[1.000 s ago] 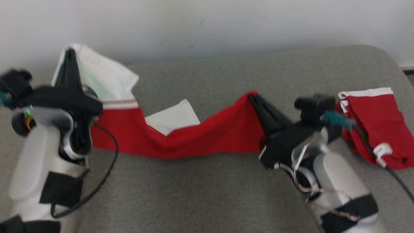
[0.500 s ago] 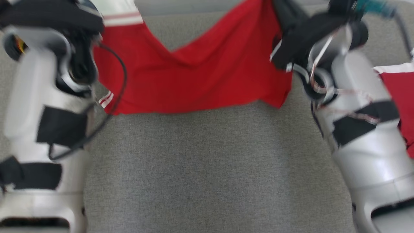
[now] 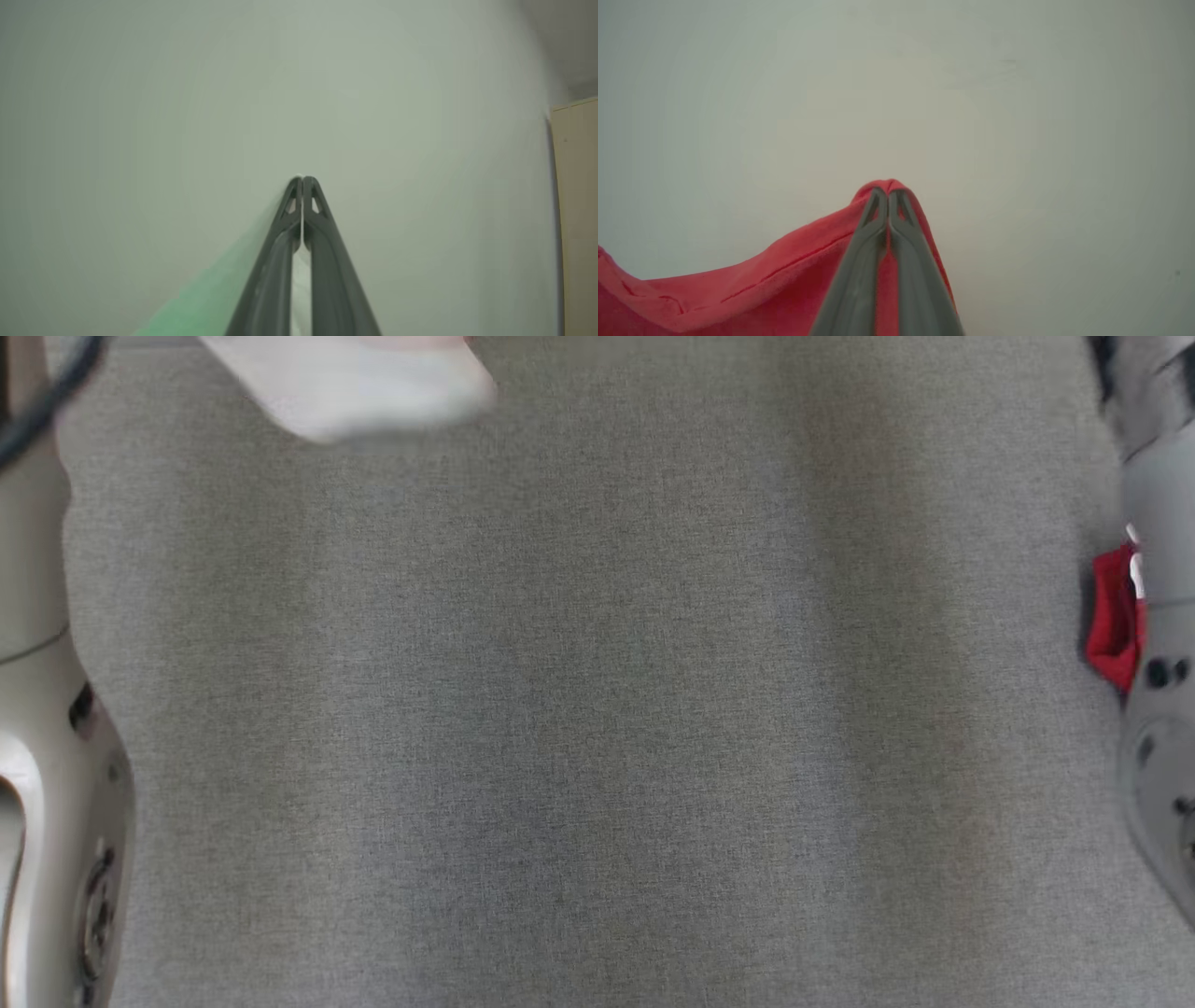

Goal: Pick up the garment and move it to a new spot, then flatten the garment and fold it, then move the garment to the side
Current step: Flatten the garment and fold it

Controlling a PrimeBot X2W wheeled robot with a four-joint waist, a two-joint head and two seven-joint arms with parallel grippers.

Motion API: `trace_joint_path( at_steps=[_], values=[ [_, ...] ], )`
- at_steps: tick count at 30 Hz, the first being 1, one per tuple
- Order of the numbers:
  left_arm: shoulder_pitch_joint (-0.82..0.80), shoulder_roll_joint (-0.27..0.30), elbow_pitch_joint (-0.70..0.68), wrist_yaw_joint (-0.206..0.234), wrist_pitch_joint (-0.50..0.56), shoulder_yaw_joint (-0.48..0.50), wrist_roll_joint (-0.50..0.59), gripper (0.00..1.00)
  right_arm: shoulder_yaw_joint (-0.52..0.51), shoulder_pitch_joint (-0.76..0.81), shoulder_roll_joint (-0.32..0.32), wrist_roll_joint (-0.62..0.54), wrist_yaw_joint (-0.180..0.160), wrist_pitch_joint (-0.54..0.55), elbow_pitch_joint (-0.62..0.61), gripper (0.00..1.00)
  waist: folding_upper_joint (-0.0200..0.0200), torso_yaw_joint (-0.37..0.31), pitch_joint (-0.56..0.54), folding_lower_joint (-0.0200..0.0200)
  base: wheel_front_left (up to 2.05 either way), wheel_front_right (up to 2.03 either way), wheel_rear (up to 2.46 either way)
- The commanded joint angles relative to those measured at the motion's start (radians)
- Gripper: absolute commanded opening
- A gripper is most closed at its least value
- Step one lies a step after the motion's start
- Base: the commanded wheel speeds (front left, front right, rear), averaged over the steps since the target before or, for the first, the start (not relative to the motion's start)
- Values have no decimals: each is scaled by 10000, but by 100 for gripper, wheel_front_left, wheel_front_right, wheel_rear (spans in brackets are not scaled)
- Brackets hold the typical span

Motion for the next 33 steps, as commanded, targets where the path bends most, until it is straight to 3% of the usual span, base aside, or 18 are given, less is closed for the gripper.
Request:
trace_joint_path(
  at_steps=[1,5,9,11,13,17,19,24,28,33],
  values=[
    [-238,-145,-356,-116,-288,71,-266,0,-237,-287,-49,-209,3,-239,73,0,-1,25,-3,-1,0,0,0],
    [308,-204,-1325,-226,-549,-497,-961,0,-234,-285,-193,-910,3,-473,292,0,-1,146,166,-1,0,0,0],
    [2503,43,-1614,-221,-623,-787,-1704,0,610,915,-148,-820,3,-309,845,0,-1,241,227,-1,0,0,0],
    [3802,28,-1761,-224,-678,-542,-1879,0,1184,1637,-159,-655,3,-177,1026,0,-1,284,131,-1,0,0,0],
    [5192,-348,-2137,-226,-689,227,-2329,0,1764,2342,-392,-564,3,-94,1103,0,-1,353,50,-1,0,0,0],
    [8140,-803,-2889,-226,-680,1362,-2196,0,2735,3977,-678,-92,3,28,1064,0,-1,527,-433,-1,0,0,0],
    [9319,-937,-3102,-226,-682,1570,-2203,0,3145,4671,-925,64,3,154,893,0,-1,630,-809,-1,0,0,0],
    [11749,-1016,-3267,-227,-686,1002,-1809,0,3683,6657,-1463,532,3,709,338,0,-1,783,-1888,-1,0,0,0],
    [13247,-1030,-3378,-227,-687,716,-1984,0,3768,8034,-1824,795,3,1317,-443,0,-1,722,-2801,-1,0,0,0],
    [14798,-1043,-3904,187,-686,821,-2627,0,3339,9762,-2008,965,3,2480,-1650,0,-1,619,-3755,-1,0,0,0]
  ],
)
